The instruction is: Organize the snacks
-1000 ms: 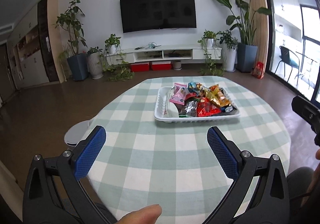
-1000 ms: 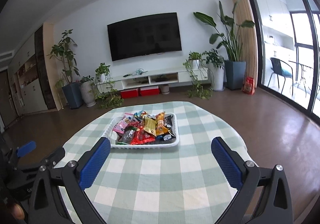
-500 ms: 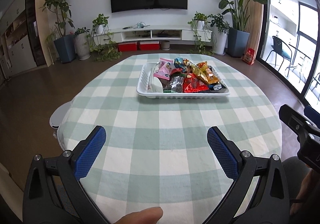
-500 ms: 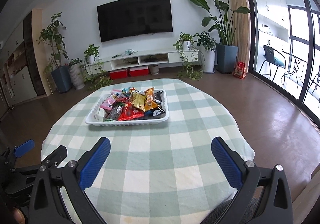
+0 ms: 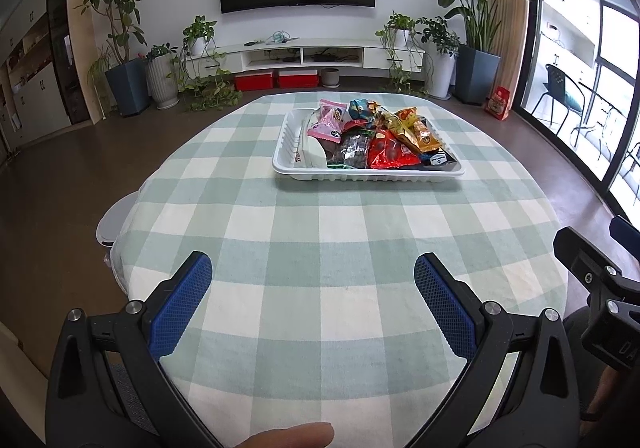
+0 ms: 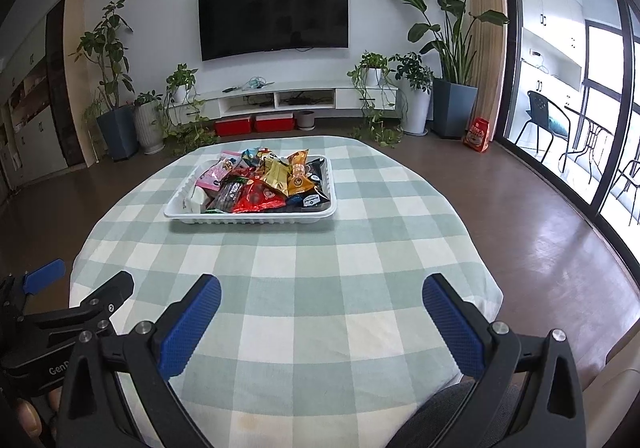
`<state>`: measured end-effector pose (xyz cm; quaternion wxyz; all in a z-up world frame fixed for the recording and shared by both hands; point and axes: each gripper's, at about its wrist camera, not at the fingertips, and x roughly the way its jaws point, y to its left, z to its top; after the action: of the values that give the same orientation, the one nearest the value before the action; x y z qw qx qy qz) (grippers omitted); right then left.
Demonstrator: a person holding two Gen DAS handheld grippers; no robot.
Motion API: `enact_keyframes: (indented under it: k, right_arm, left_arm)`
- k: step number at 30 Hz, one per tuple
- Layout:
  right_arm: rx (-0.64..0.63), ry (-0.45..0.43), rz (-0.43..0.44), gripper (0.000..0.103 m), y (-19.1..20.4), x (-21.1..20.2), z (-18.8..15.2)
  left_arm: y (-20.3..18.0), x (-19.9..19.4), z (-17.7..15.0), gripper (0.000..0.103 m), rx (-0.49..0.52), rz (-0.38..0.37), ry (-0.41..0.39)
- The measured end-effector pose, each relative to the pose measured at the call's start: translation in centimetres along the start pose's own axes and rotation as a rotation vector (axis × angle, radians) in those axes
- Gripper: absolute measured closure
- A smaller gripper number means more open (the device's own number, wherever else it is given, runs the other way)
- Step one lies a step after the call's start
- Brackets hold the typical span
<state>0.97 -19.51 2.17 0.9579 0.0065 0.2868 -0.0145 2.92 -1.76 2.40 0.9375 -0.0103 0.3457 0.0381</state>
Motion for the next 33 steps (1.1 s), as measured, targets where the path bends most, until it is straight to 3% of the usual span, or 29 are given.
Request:
enact_keyframes:
  k: [33]
  right_arm:
    - [-0.004, 0.012, 0.001, 0.000, 0.20, -0.21, -0.31]
  left_arm:
    - [-0.02, 0.56, -0.43, 0.000, -0.003, -0.010, 0.016]
